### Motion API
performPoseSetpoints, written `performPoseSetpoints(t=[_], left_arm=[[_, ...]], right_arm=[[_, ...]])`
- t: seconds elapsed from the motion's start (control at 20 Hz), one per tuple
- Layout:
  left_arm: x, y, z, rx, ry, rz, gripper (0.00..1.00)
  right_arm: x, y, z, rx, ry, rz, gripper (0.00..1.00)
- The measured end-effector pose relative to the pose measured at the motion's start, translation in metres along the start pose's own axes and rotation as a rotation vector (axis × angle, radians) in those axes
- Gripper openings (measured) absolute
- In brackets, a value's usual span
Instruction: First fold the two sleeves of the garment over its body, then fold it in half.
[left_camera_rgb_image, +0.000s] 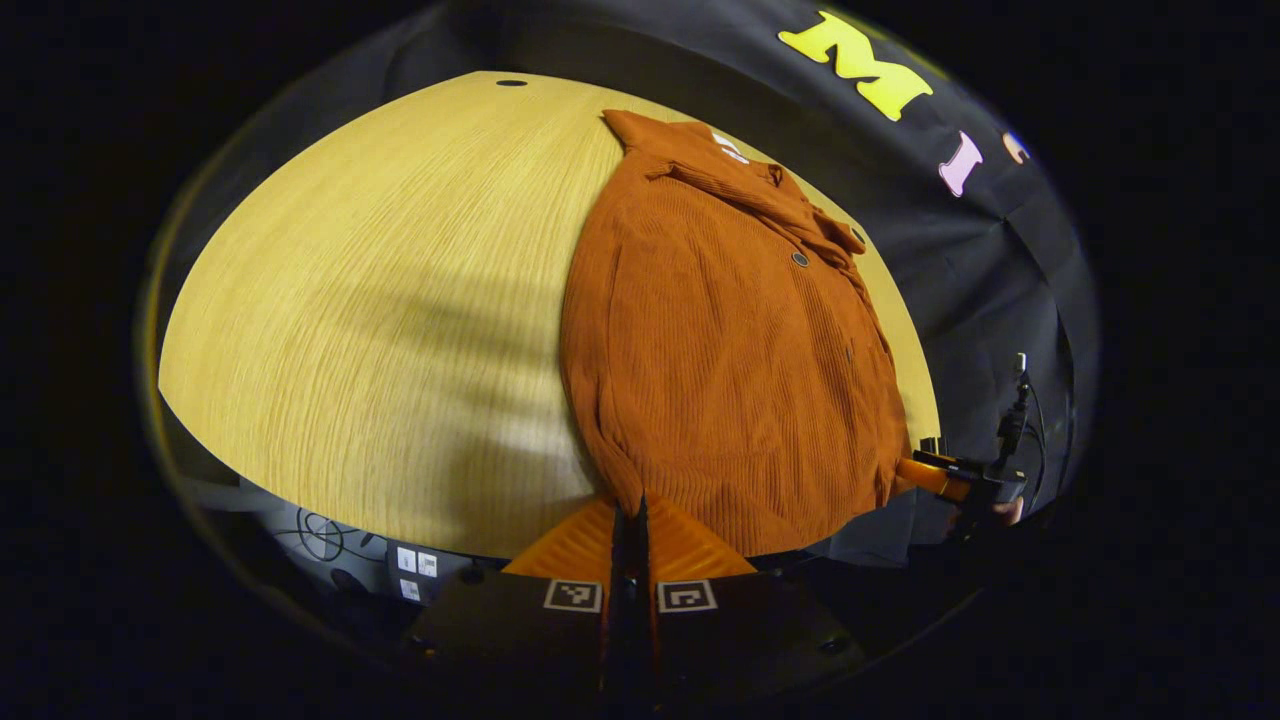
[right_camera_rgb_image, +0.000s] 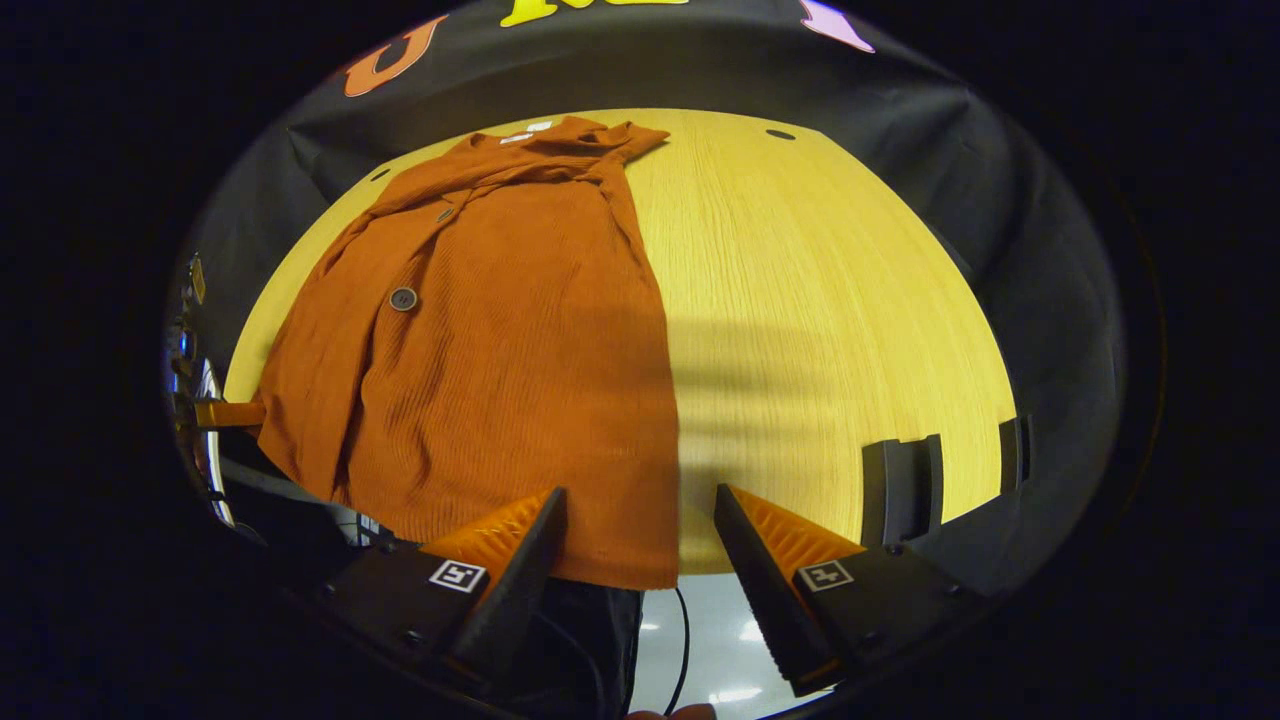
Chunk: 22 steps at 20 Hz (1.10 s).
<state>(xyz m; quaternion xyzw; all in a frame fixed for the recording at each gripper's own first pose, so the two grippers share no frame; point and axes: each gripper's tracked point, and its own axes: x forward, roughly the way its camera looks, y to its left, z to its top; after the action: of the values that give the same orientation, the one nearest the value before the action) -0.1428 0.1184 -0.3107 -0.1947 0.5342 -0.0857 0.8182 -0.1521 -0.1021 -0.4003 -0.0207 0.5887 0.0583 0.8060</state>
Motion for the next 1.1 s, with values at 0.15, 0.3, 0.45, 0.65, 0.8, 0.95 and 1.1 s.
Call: performPoseSetpoints(t=[0.15, 0.3, 0.45, 0.65, 0.8, 0.95, 1.1], left_arm=[[-0.003, 0.001, -0.004, -0.01, 0.003, -0.005, 0.03], [-0.006, -0.001, 0.001, -0.042, -0.015, -0.022, 0.03], [-0.015, -0.002, 0.004, -0.051, -0.035, -0.03, 0.03], [-0.039, -0.012, 0.01, -0.017, -0.075, -0.061, 0.03], [-0.066, -0.035, 0.032, 0.021, -0.136, -0.118, 0.03], [-0.08, -0.047, 0.056, 0.001, -0.191, -0.151, 0.03], [-0.096, -0.061, 0.085, -0.001, -0.233, -0.181, 0.03]], right_arm=[[0.002, 0.0, 0.0, 0.04, 0.011, -0.008, 0.68], [0.002, 0.005, 0.002, 0.125, 0.026, 0.021, 0.06], [-0.008, 0.007, 0.005, 0.243, 0.03, 0.072, 0.01], [-0.042, 0.014, 0.026, 0.333, -0.03, 0.141, 0.01], [-0.073, 0.025, 0.054, 0.359, -0.1, 0.197, 0.01], [-0.097, 0.036, 0.088, 0.419, -0.158, 0.263, 0.01], [-0.12, 0.042, 0.127, 0.448, -0.203, 0.329, 0.01]])
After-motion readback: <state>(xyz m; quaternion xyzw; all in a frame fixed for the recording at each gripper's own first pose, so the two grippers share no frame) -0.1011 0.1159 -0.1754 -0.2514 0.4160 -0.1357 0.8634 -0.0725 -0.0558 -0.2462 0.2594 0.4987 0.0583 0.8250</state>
